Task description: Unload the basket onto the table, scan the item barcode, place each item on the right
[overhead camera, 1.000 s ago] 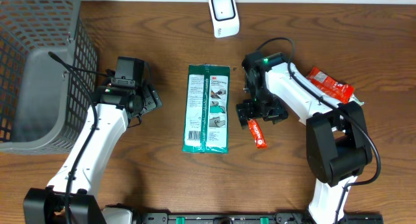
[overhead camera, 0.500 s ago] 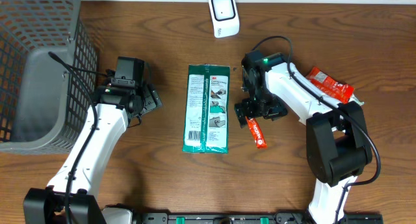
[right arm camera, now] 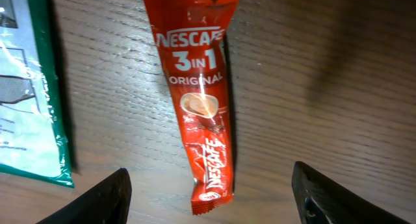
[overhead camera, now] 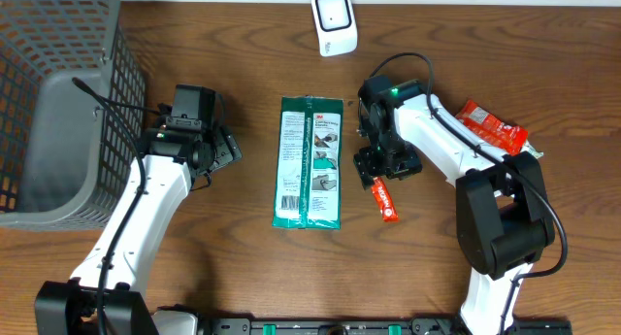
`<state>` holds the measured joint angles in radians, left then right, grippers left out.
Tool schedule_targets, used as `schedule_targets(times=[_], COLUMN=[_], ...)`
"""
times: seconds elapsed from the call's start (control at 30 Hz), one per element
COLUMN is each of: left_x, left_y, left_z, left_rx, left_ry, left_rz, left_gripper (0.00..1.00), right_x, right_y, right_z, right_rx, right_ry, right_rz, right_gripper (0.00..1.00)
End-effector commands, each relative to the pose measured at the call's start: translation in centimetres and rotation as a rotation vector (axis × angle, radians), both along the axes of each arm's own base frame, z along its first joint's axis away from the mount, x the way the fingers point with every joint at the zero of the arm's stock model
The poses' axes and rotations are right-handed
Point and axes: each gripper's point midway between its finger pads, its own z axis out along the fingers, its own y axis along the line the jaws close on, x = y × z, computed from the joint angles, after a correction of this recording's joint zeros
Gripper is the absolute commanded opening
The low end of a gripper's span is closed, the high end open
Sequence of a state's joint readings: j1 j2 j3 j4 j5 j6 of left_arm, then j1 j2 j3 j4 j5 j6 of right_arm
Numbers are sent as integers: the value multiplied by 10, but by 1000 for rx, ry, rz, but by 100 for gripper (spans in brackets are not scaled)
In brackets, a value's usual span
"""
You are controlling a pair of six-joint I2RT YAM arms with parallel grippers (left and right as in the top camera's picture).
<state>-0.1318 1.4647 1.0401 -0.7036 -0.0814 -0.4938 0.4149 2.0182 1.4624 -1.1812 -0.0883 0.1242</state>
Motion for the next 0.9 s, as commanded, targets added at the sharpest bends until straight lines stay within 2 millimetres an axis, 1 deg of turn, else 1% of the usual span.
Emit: schedule_targets(times=[0.0,0.1,0.13,0.3,0.77,0.8,0.83,0.87], left_x=[2,2,2,2,2,2,2,2], left_y=[2,2,2,2,2,2,2,2], left_z=[2,2,2,2,2,2,2,2], left_rx=[4,4,4,4,4,4,4,4], left_ry=[-3,-3,-3,-3,-3,-3,-3,-3], left_rz=[7,7,7,7,7,7,7,7], left_gripper=[89,89,89,89,89,89,89,89], right_x=[2,2,5,12,6,6,6,6], right_y=[-4,-4,-3,1,-1,-1,-1,-1], right_z=[1,1,1,0,1,1,1,1], right_rx=[-29,-28,-23,-8,-17,-17,-17,-17], right_ry=[-23,-25,-36,-63,-41,-42,-42,-41], right_rz=[22,22,21,19,22,22,22,22], right_gripper=[75,78,79,82,84,86,95,98])
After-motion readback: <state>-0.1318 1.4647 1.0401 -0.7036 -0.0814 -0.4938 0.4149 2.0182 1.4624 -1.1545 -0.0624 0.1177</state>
